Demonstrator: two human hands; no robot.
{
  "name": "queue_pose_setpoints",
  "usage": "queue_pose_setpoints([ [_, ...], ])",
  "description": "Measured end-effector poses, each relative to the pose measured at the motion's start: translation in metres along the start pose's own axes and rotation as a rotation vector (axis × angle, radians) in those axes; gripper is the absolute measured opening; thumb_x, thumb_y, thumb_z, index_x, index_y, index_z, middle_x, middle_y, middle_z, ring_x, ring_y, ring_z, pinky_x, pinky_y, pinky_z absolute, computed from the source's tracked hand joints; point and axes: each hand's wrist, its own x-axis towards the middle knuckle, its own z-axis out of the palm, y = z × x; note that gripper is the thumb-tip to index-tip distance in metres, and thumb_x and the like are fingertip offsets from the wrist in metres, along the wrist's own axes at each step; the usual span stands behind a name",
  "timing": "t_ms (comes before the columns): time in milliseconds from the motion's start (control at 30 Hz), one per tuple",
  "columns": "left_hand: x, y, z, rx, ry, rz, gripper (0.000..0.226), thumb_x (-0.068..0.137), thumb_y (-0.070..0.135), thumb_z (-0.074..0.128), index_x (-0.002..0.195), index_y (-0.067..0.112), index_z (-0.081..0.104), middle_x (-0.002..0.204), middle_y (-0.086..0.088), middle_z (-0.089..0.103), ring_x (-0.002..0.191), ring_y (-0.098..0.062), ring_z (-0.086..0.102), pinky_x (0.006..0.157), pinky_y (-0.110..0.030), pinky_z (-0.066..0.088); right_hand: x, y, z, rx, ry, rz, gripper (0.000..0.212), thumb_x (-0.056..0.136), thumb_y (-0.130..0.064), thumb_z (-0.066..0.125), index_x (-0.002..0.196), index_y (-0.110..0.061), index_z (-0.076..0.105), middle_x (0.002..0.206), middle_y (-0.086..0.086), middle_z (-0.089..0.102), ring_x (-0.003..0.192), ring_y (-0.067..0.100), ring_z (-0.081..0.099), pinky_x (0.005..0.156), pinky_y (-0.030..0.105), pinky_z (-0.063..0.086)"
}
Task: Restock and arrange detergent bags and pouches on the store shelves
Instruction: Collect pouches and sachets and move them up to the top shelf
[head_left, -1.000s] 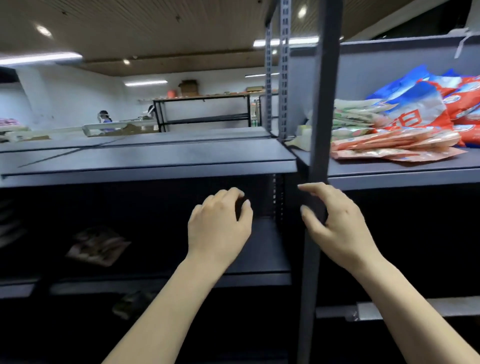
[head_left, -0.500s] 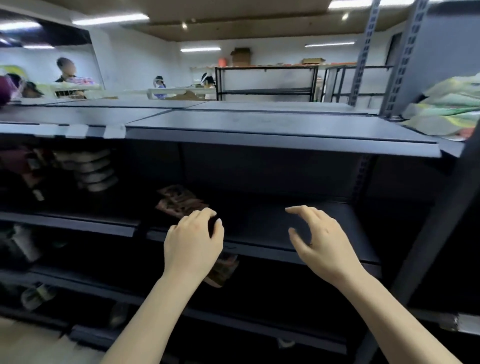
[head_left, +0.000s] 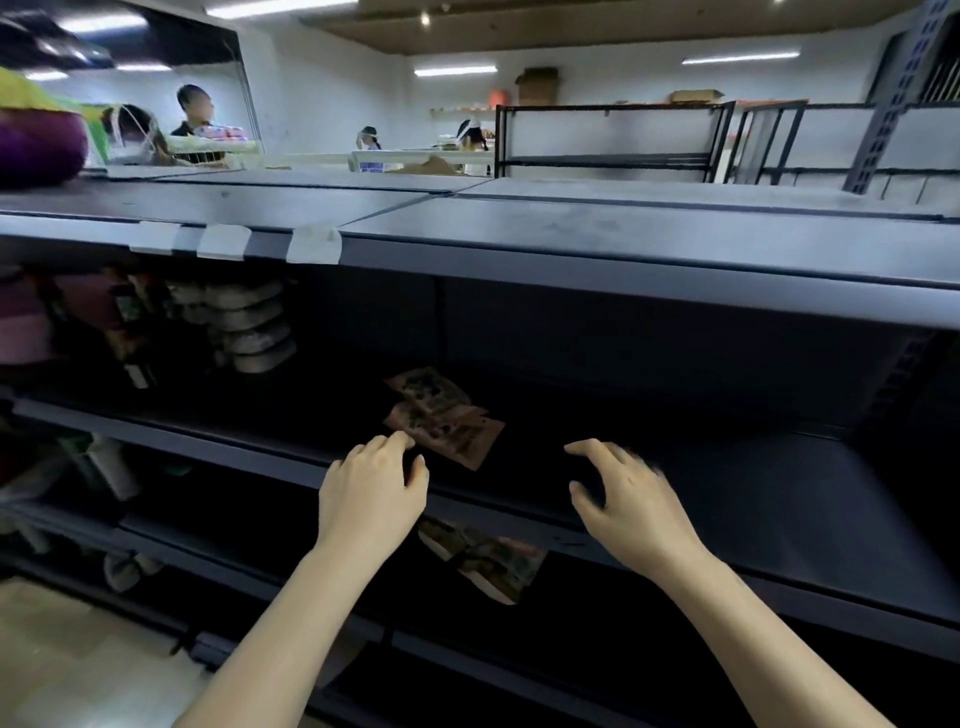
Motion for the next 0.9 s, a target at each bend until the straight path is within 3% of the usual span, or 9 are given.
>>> queue_pose_setpoints([
  [100, 0.023, -0.021, 0.017, 0.024, -0.036, 0.009, 0.034, 0.096, 0.038, 0.042, 0.122, 0.022, 0.056, 0.112, 0.005, 0.062, 0.103, -0.018, 0.057, 0.081, -0.033, 0.045, 0.029, -0.001, 0.023, 0.027, -0.044, 0.02, 0.039, 0.095, -0.034, 0.049, 0.133, -0.031, 0.043, 0.129, -0.011, 0.052, 0.108, 0.012, 0.054, 0.077, 0.023, 0.037],
  [267, 0.055, -0.043, 0.036, 0.06, -0.088, -0.005, 0.032, 0.096, 0.037, 0.041, 0.118, 0.019, 0.055, 0.111, 0.002, 0.06, 0.103, -0.02, 0.056, 0.081, -0.034, 0.043, 0.07, 0.001, 0.052, 0.063, -0.143, 0.088, 0.043, 0.095, -0.037, 0.047, 0.137, -0.032, 0.039, 0.133, -0.006, 0.051, 0.119, 0.016, 0.05, 0.091, 0.025, 0.04],
  [400, 0.083, -0.053, 0.05, 0.057, -0.115, 0.02, 0.032, 0.091, 0.034, 0.048, 0.118, 0.018, 0.055, 0.112, -0.003, 0.06, 0.105, -0.025, 0.054, 0.08, -0.035, 0.042, 0.092, 0.002, 0.071, 0.032, -0.199, 0.152, 0.044, 0.094, -0.039, 0.048, 0.136, -0.036, 0.037, 0.13, -0.004, 0.053, 0.113, 0.019, 0.054, 0.083, 0.025, 0.041],
  [567, 0.116, -0.065, 0.09, 0.058, -0.14, 0.174, 0.046, 0.092, 0.039, 0.049, 0.136, 0.025, 0.047, 0.139, 0.0, 0.047, 0.127, -0.024, 0.043, 0.095, -0.032, 0.041, 0.115, -0.001, 0.093, -0.019, -0.238, 0.225, 0.047, 0.093, -0.044, 0.049, 0.138, -0.035, 0.036, 0.131, -0.002, 0.053, 0.115, 0.022, 0.053, 0.084, 0.029, 0.044],
  [667, 0.137, -0.069, 0.118, 0.062, -0.254, 0.232, 0.054, 0.094, 0.046, 0.044, 0.144, 0.026, 0.035, 0.15, 0.0, 0.033, 0.137, -0.023, 0.03, 0.11, -0.034, 0.026, 0.129, -0.006, 0.108, -0.105, -0.292, 0.3, 0.053, 0.093, -0.055, 0.045, 0.14, -0.031, 0.038, 0.137, 0.001, 0.05, 0.121, 0.023, 0.05, 0.094, 0.034, 0.042],
  [800, 0.161, -0.078, 0.148, 0.033, -0.341, 0.331, 0.075, 0.088, 0.055, 0.045, 0.15, 0.031, 0.011, 0.157, -0.002, 0.014, 0.143, -0.025, 0.014, 0.116, -0.044, 0.009, 0.142, -0.009, 0.13, -0.163, -0.387, 0.387, 0.066, 0.088, -0.067, 0.041, 0.138, -0.025, 0.044, 0.143, 0.002, 0.044, 0.129, 0.025, 0.042, 0.102, 0.037, 0.036],
  [900, 0.174, -0.085, 0.163, -0.07, -0.428, 0.341, 0.091, 0.077, 0.069, 0.046, 0.15, 0.032, 0.006, 0.157, -0.002, 0.01, 0.144, -0.025, 0.007, 0.116, -0.049, 0.009, 0.145, -0.01, 0.147, -0.141, -0.376, 0.38, 0.076, 0.084, -0.075, 0.032, 0.146, -0.031, 0.032, 0.153, -0.001, 0.031, 0.139, 0.025, 0.027, 0.112, 0.041, 0.022],
])
